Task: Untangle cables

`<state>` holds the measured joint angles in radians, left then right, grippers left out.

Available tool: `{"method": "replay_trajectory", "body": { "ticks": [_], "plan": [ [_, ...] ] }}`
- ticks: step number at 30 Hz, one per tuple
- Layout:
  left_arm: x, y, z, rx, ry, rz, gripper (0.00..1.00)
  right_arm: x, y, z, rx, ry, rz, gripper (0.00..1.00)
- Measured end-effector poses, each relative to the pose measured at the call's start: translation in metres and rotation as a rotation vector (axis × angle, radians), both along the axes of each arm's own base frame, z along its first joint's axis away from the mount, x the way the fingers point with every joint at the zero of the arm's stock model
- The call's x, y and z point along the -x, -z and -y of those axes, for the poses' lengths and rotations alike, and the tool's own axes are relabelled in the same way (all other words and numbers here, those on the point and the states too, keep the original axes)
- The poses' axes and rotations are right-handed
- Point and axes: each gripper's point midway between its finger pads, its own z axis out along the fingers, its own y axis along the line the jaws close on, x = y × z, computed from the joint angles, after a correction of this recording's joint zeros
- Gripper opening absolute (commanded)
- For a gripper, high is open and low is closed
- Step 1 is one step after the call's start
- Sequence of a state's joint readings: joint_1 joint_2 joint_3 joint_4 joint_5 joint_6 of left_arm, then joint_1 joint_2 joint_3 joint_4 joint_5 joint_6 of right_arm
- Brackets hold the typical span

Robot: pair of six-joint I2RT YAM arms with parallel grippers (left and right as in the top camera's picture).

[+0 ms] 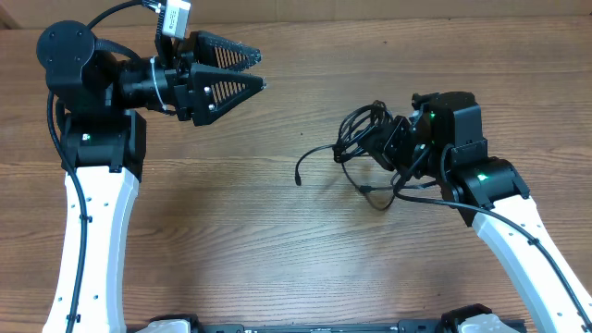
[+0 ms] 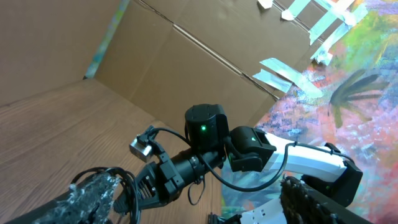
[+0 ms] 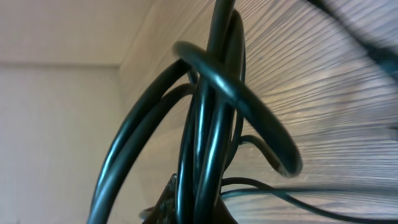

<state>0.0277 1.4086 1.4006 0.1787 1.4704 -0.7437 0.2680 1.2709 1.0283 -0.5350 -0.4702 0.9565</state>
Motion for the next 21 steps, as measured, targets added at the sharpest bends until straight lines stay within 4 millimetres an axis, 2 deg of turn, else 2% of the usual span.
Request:
{"method": "replay_trajectory", "body": {
  "ticks": [7, 9, 13, 17, 19, 21],
  "plan": [
    [-0.001, 0.005, 0.003, 0.000, 0.000, -0.037, 0.89, 0.003, 0.016, 0.014, 0.059, 0.077, -0.070, 0.03],
    [-0.002, 0.011, 0.007, -0.001, -0.006, -0.078, 0.98, 0.003, 0.016, 0.014, 0.056, 0.081, -0.073, 0.04],
    [-0.009, 0.037, 0.019, -0.027, -0.057, -0.218, 1.00, 0.002, 0.010, 0.009, 0.023, 0.068, -0.062, 0.04],
    [-0.021, 0.077, 0.035, -0.127, -0.196, -0.349, 1.00, 0.000, 0.004, 0.003, -0.037, 0.080, -0.077, 0.04],
    [-0.024, 0.093, 0.046, -0.196, -0.256, -0.348, 1.00, -0.002, 0.000, 0.002, -0.069, 0.097, -0.088, 0.04],
    [-0.023, 0.101, 0.060, -0.250, -0.283, -0.299, 1.00, -0.005, -0.005, 0.000, -0.103, 0.116, -0.090, 0.04]
  ]
}}
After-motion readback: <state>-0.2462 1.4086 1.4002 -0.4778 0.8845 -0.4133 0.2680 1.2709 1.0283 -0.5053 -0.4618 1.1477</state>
